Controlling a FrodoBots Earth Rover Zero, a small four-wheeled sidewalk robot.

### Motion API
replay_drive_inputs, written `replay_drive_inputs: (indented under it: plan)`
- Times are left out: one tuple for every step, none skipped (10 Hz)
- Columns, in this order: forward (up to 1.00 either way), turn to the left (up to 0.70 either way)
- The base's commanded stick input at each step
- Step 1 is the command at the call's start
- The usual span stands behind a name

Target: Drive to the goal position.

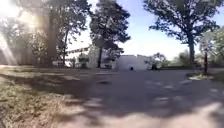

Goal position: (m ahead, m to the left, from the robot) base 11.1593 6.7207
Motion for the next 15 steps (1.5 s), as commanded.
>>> replay_drive_inputs:
  plan:
    - [0.7, 0.0]
    - [0.7, 0.0]
    - [0.7, 0.0]
    - [0.7, 0.0]
    - [0.7, 0.0]
    - [0.7, 0.0]
    - [0.7, 0.0]
    - [0.7, 0.0]
    - [0.7, 0.0]
    - [0.7, 0.0]
    - [0.7, 0.0]
    - [0.7, 0.0]
    - [0.7, 0.0]
    - [0.7, 0.0]
    - [0.7, 0.0]
